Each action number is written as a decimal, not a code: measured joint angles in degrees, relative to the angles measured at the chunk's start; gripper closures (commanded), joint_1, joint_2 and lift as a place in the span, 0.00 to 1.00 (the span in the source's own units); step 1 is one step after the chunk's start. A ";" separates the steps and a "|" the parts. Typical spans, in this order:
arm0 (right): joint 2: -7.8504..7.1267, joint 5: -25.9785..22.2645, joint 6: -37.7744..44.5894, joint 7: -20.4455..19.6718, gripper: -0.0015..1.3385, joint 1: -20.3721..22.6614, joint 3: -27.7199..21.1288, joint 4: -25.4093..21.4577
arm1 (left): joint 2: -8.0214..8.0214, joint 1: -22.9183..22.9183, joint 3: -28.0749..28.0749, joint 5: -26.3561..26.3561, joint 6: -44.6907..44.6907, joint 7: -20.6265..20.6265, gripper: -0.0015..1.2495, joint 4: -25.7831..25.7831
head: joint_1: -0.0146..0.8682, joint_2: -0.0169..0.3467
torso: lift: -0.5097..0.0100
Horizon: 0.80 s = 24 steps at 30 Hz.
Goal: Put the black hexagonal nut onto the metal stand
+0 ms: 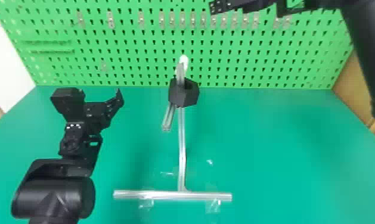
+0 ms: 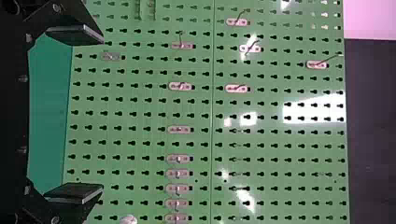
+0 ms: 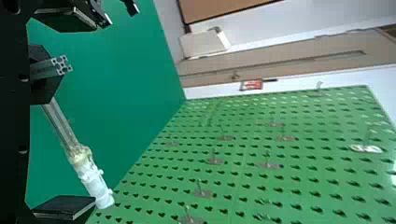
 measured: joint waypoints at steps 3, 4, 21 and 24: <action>0.08 0.97 -1.35 -0.01 0.00 2.98 -3.48 -2.30 | 0.00 0.08 0.17 -0.03 0.00 0.00 0.13 -0.21 | 0.80 0.27 | 0.98; 0.20 0.99 -2.07 -0.04 0.00 4.38 -4.96 -3.14 | 0.00 0.09 0.23 -0.03 0.00 0.00 0.13 -0.27 | 0.80 0.27 | 0.98; 1.12 -5.90 -10.44 -2.48 0.00 20.32 -16.75 -6.57 | 0.00 0.11 0.21 0.18 0.00 0.00 0.13 -0.42 | 0.80 0.27 | 0.98; 1.27 -7.04 -12.22 -4.22 0.00 22.74 -17.98 -6.58 | 0.00 0.04 0.09 0.21 0.00 0.00 0.13 -0.42 | 0.80 0.27 | 0.98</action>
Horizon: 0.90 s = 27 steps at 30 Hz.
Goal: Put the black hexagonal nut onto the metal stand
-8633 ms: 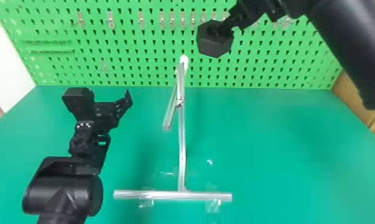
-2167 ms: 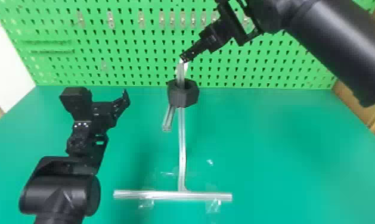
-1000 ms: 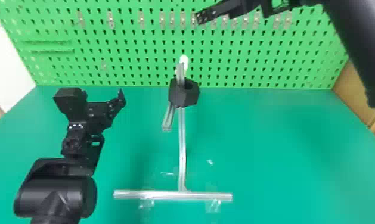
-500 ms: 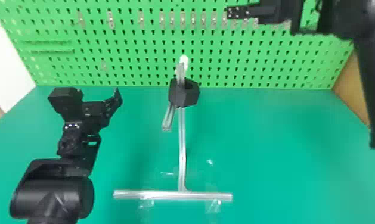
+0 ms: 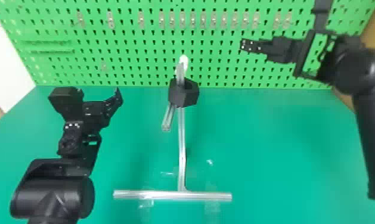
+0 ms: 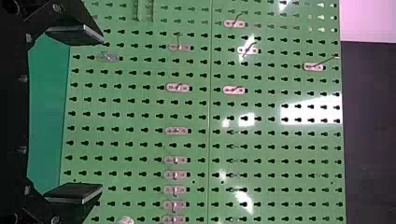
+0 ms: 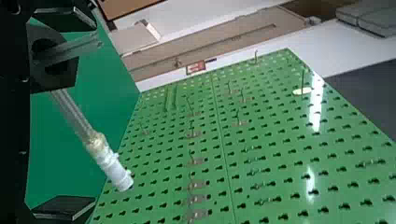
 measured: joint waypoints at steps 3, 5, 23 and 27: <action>0.26 -1.50 -2.22 -2.24 0.00 2.44 -1.05 0.00 | -0.01 -0.08 -0.11 0.03 0.00 0.00 0.13 0.00 | 0.80 0.27 | 0.98; 0.56 -2.28 -3.69 -3.91 0.00 4.07 -1.80 0.00 | -0.06 -0.10 -0.15 0.13 0.00 0.00 0.13 0.00 | 0.80 0.27 | 0.98; 3.89 -1.22 -19.23 -23.42 0.00 15.74 -4.13 0.00 | -0.09 -0.20 -0.26 0.42 0.00 0.10 0.13 0.00 | 0.80 0.27 | 0.98; 4.86 0.88 -24.88 -28.30 0.01 17.64 -3.88 -0.01 | -0.09 -0.20 -0.16 0.37 0.00 0.17 0.13 0.03 | 0.80 0.27 | 0.98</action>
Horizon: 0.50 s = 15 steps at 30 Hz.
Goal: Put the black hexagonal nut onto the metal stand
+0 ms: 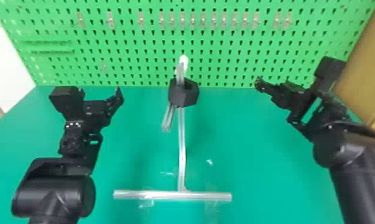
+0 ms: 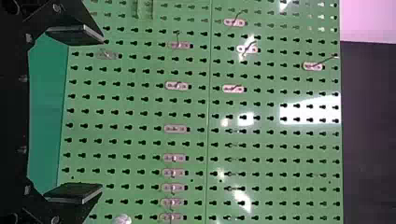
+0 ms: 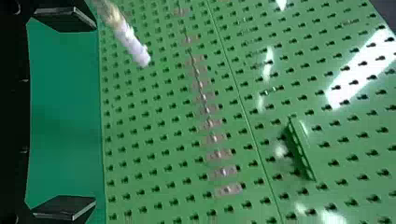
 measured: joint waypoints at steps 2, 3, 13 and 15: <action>0.40 2.03 -2.86 -2.27 0.01 0.82 0.29 -0.04 | 0.00 0.00 0.00 -0.04 0.01 0.00 0.13 0.09 | 0.80 0.27 | 0.98; 0.54 2.99 -4.11 -3.25 0.01 1.16 0.48 -0.07 | 0.00 0.00 0.00 -0.07 0.03 0.00 0.13 0.13 | 0.80 0.27 | 0.98; 1.24 10.81 -16.78 -16.42 0.01 5.57 4.17 -0.07 | 0.00 -0.15 -0.21 -0.40 0.31 0.00 0.13 0.70 | 0.80 0.27 | 0.98; 1.04 11.28 -17.77 -17.05 0.01 6.07 4.93 0.05 | 0.00 -0.17 -0.26 -0.43 0.33 0.00 0.13 0.81 | 0.80 0.27 | 0.98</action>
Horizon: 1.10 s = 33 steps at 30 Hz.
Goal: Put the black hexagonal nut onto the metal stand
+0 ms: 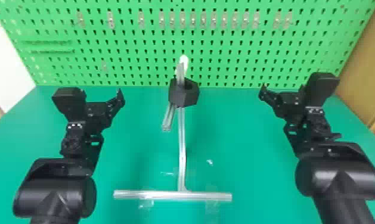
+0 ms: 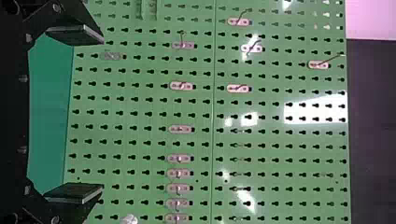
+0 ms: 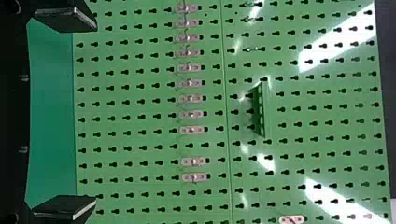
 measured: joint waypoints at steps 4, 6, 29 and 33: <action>-0.34 1.19 -1.68 -0.15 0.01 0.62 1.00 0.68 | 0.00 -0.06 -0.11 -0.05 0.02 0.00 0.13 0.16 | 0.80 0.27 | 0.98; -0.49 1.68 -2.95 -0.39 0.01 0.86 1.35 0.98 | 0.00 -0.08 -0.13 -0.10 0.02 0.00 0.13 0.24 | 0.80 0.27 | 0.98; -1.39 1.06 -5.40 -1.30 0.02 1.68 3.32 1.45 | 0.00 -0.20 -0.32 -0.11 0.02 0.00 0.13 1.61 | 0.80 0.27 | 0.98; -1.33 0.67 -5.09 -1.31 0.02 1.68 3.18 1.45 | 0.00 -0.23 -0.36 -0.10 0.02 0.00 0.13 1.62 | 0.80 0.27 | 0.98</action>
